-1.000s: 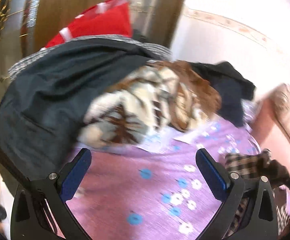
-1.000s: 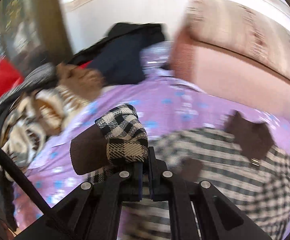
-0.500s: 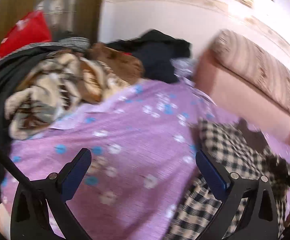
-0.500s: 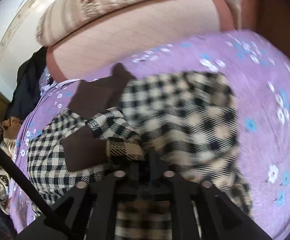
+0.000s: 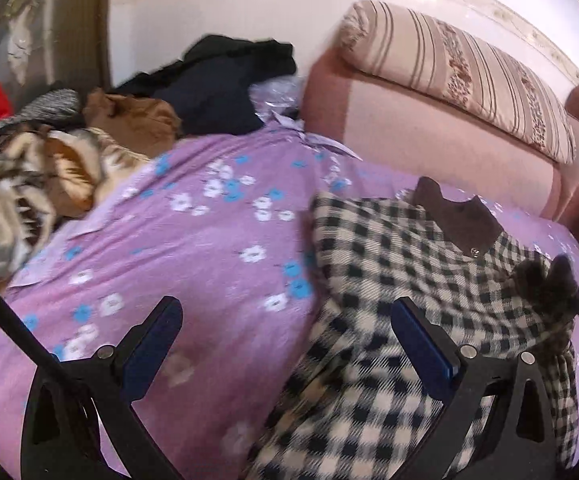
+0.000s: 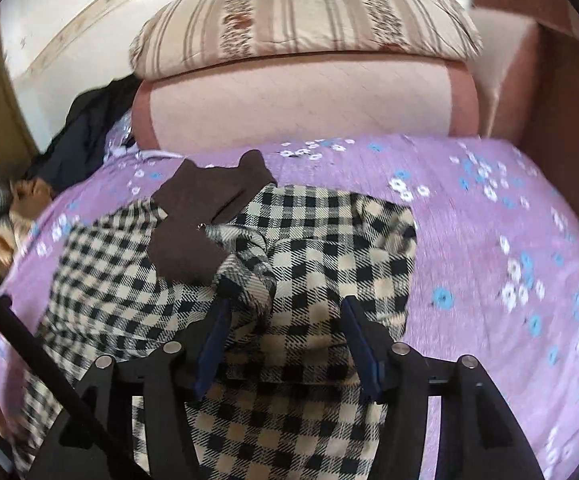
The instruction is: Fold large clothes
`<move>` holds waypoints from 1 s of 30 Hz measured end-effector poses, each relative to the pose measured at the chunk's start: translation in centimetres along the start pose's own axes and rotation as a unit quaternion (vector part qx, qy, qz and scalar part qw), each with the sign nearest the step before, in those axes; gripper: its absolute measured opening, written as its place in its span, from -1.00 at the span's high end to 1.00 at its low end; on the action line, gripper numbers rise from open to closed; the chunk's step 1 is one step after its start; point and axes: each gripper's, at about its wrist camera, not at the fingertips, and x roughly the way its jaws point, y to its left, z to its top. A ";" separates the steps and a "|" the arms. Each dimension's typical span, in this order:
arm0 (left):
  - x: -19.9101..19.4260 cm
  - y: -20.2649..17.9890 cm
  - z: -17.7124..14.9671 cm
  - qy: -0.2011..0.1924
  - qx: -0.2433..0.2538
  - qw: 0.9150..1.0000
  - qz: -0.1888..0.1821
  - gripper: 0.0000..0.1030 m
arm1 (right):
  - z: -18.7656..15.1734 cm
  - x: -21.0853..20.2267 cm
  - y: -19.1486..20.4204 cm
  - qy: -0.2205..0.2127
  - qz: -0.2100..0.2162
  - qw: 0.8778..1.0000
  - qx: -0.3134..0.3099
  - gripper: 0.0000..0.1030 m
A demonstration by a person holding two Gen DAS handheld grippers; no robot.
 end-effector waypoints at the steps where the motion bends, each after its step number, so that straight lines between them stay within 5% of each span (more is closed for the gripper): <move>1: 0.9 -0.1 0.3 0.008 -0.003 1.000 -0.008 -1.00 | 0.2 0.3 0.2 0.001 -0.002 1.000 -0.004 -0.22; 7: 5.8 -0.1 1.3 0.055 -0.033 0.998 -0.030 -1.00 | 1.4 2.0 3.1 0.007 -0.010 0.997 -0.070 -0.22; 14: 9.1 0.4 0.5 0.109 -0.059 0.991 -0.058 -0.96 | 0.9 3.0 9.4 0.002 -0.042 0.974 -0.225 -0.36; 16: 9.5 -0.3 0.3 0.124 -0.037 0.990 -0.064 -0.24 | 1.0 3.9 10.3 0.007 -0.048 0.968 -0.247 -0.30; 17: 9.6 -0.8 0.3 0.130 -0.018 0.989 -0.064 0.49 | 1.2 4.5 10.6 0.015 -0.048 0.966 -0.253 -0.12; 18: 9.5 -1.1 0.4 0.131 -0.010 0.988 -0.081 0.77 | 1.6 4.9 10.7 0.024 -0.049 0.966 -0.252 0.55; 19: 9.1 -1.3 0.6 0.128 -0.008 0.989 -0.076 0.79 | 2.0 5.4 10.5 0.035 -0.049 0.968 -0.242 0.87; 24: 7.8 -1.1 1.5 0.097 -0.009 0.994 -0.046 0.88 | 5.5 5.3 2.4 0.013 -0.049 0.998 -0.041 0.87; 27: 8.4 -0.5 1.5 0.097 -0.011 0.995 -0.020 0.94 | 5.2 6.3 -5.7 0.021 -0.070 0.990 0.123 0.86; 30: 8.8 0.2 1.5 0.092 -0.006 0.996 0.021 0.97 | 3.5 7.2 -10.0 0.043 -0.109 0.978 0.173 0.86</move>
